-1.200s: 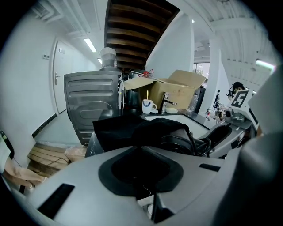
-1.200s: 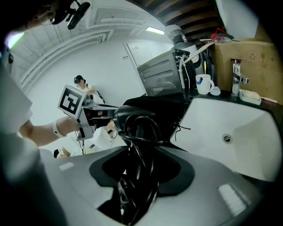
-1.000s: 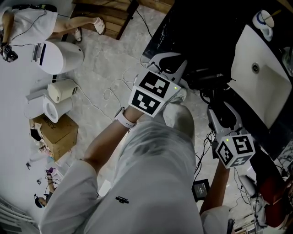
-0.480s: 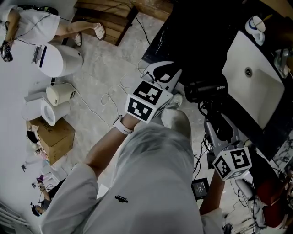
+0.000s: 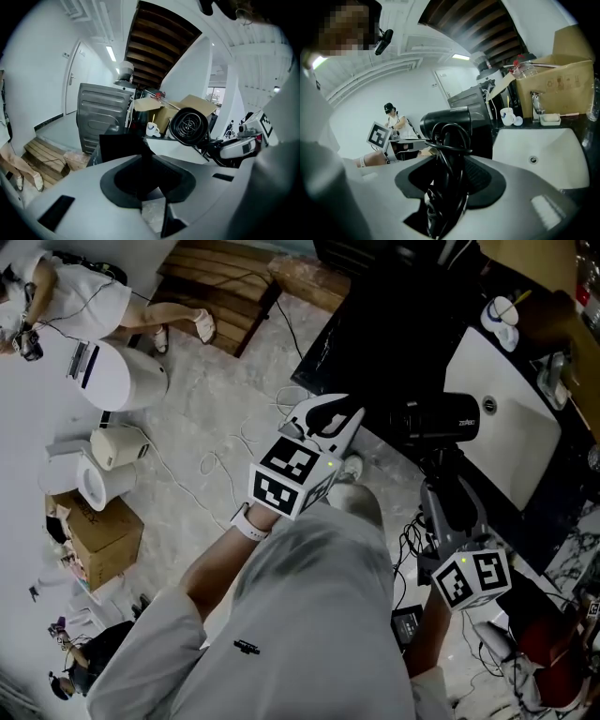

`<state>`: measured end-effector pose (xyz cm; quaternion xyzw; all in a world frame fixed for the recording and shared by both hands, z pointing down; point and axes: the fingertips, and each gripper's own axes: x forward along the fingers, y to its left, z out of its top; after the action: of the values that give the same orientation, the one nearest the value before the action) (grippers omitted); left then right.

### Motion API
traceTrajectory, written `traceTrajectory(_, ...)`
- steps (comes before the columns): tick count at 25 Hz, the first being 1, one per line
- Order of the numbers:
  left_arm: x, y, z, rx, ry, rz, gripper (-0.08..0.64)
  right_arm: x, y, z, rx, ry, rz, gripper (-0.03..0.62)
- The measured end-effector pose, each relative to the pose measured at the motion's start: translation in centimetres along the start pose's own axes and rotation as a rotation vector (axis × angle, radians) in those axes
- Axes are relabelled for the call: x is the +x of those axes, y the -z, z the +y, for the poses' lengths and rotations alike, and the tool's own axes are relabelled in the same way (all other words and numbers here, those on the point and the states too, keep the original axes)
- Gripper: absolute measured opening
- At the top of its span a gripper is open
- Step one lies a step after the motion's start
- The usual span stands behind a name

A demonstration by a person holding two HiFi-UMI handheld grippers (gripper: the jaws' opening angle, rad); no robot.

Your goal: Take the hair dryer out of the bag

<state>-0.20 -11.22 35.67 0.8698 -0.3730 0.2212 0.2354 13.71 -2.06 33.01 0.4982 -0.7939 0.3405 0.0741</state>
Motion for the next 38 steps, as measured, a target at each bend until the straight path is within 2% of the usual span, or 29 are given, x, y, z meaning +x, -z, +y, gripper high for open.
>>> traceTrajectory(5,-2.0,-1.7,-0.8,0.000,-0.020,-0.054,0.060,-0.5,-2.7,0.4,-0.011,-0.009,-0.078,0.193)
traceTrajectory(17,-7.0,-4.5,-2.8,0.000,-0.053,-0.145,0.034,-2.9,-10.0,1.4,0.057,-0.072,-0.329,0.193)
traceTrajectory(21,-8.6,-5.2,-4.0,0.014,-0.054,-0.189,0.030,-4.7,-11.2,1.9,0.053,-0.087,-0.406,0.193)
traceTrajectory(26,-10.0,-6.4,-4.3,0.008,-0.058,-0.238,0.015,-5.1,-11.9,1.8,0.078,-0.060,-0.485,0.193)
traceTrajectory(31,-8.9,-6.7,-4.9,0.020,-0.040,-0.230,0.014,-5.3,-12.5,0.8,0.094,-0.065,-0.500,0.193)
traceTrajectory(38,-8.7,-6.4,-5.3,0.009,-0.017,-0.226,0.014,-5.9,-10.1,1.5,0.058,-0.071,-0.450,0.193)
